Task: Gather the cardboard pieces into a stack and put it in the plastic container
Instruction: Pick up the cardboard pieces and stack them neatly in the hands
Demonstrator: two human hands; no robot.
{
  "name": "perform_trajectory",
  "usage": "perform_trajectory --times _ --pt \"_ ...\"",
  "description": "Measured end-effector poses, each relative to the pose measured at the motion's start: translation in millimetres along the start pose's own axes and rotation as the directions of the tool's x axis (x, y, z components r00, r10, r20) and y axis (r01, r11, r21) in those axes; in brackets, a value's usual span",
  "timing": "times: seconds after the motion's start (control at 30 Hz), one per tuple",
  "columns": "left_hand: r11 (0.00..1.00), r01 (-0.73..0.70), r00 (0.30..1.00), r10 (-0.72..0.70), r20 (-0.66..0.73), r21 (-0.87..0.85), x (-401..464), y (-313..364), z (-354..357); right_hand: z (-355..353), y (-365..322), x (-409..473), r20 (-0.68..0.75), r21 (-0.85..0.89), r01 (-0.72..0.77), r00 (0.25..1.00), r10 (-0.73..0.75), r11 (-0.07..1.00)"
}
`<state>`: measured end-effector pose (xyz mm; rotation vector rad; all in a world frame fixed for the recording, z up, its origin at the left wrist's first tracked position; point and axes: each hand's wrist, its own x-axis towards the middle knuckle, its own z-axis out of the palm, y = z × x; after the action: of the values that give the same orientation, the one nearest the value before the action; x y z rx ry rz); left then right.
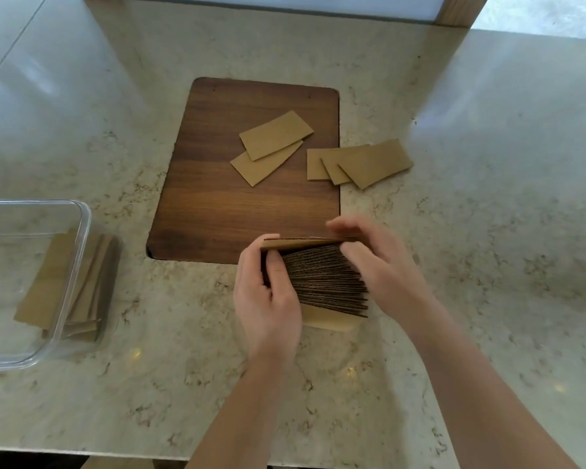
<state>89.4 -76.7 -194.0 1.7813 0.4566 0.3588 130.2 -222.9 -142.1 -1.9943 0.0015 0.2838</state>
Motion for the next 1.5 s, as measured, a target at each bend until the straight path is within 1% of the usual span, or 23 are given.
perform_trajectory --times 0.07,0.13,0.2,0.27,0.37,0.5,0.63,0.73,0.8,0.87,0.97,1.07,1.17,1.23,1.27,1.3,1.33,1.37,1.4,1.43,1.5 --pt "1.000 0.023 1.000 -0.023 -0.009 -0.007 -0.4 0.9 -0.3 7.2 14.2 -16.3 -0.057 0.222 -0.031 0.997 0.045 0.975" --pt "0.998 0.023 0.999 -0.025 -0.030 -0.061 -1.4 2.3 -1.0 20.1 22.4 -31.2 -0.085 0.368 -0.007 0.996 0.042 0.930" --pt "0.993 0.036 0.998 -0.041 -0.043 -0.111 -2.3 6.0 -0.7 32.9 24.5 -40.9 -0.157 0.436 0.059 0.987 0.012 0.898" --pt "0.989 0.065 0.996 -0.073 -0.054 -0.133 -1.8 10.3 0.2 41.6 22.8 -44.3 -0.243 0.456 0.113 0.970 0.002 0.883" --pt "0.985 0.102 0.990 -0.114 -0.083 -0.136 0.4 13.1 3.6 49.5 20.3 -45.6 -0.324 0.507 0.145 0.945 0.032 0.850" --pt "0.983 0.082 0.989 -0.100 -0.107 -0.165 -0.1 14.9 2.9 55.4 16.5 -44.6 -0.399 0.513 0.156 0.914 0.074 0.844" --pt "0.977 -0.019 0.999 0.011 -0.042 -0.210 -8.3 13.4 -5.2 51.4 20.1 -39.3 -0.453 0.501 0.204 0.890 0.054 0.841" --pt "0.983 -0.088 0.996 0.089 -0.003 -0.162 -15.9 7.2 -15.0 42.1 28.0 -42.0 -0.385 0.493 0.215 0.923 -0.010 0.843" --pt "0.982 -0.107 0.994 0.111 0.018 -0.155 -17.4 1.6 -18.2 39.4 33.2 -44.7 -0.333 0.415 0.225 0.939 -0.083 0.881" --pt "0.982 -0.093 0.994 0.099 0.034 -0.162 -18.9 0.3 -16.6 43.1 33.6 -45.9 -0.327 0.355 0.211 0.941 -0.091 0.911" --pt "0.986 -0.011 1.000 0.007 -0.023 -0.167 -14.8 7.6 -7.9 51.6 27.2 -40.3 -0.404 0.395 0.200 0.914 -0.026 0.897" --pt "0.990 -0.020 0.999 0.014 -0.050 -0.137 -3.9 12.7 -0.2 52.5 19.8 -25.9 -0.423 0.426 0.167 0.906 0.032 0.889" --pt "0.997 -0.008 0.999 0.006 -0.036 -0.072 2.4 12.2 3.2 48.8 19.6 -18.3 -0.390 0.365 0.057 0.916 0.097 0.929" --pt "0.998 0.003 0.999 -0.004 -0.033 -0.055 3.2 13.3 4.5 37.0 18.3 -12.3 -0.284 0.313 0.003 0.955 0.090 0.950" --pt "0.999 0.009 1.000 -0.010 -0.027 -0.053 3.5 14.4 4.4 26.4 16.6 -5.8 -0.239 0.274 0.003 0.969 0.065 0.962" --pt "0.998 0.013 1.000 -0.014 -0.021 -0.055 3.6 15.2 3.8 11.9 16.0 4.8 -0.229 0.194 0.022 0.973 0.024 0.981" --pt "0.998 0.024 1.000 -0.025 -0.016 -0.063 3.4 16.2 3.0 -6.0 15.3 21.0 -0.244 0.050 0.044 0.969 -0.030 0.998" --pt "0.996 0.042 0.999 -0.043 -0.011 -0.082 3.3 16.7 2.5 -26.0 15.1 41.9 -0.248 -0.133 0.052 0.965 -0.084 0.990" --pt "0.993 0.062 0.998 -0.062 -0.002 -0.102 3.4 16.8 1.9 -46.9 14.8 65.6 -0.216 -0.302 0.046 0.970 -0.115 0.952" --pt "0.991 0.076 0.997 -0.076 0.005 -0.113 2.9 16.1 1.5 -66.4 13.6 88.6 -0.154 -0.426 0.025 0.983 -0.100 0.905" --pt "0.991 0.074 0.997 -0.072 0.018 -0.115 2.6 15.9 0.7 -96.9 6.7 127.3 -0.020 -0.538 -0.023 1.000 0.014 0.843"
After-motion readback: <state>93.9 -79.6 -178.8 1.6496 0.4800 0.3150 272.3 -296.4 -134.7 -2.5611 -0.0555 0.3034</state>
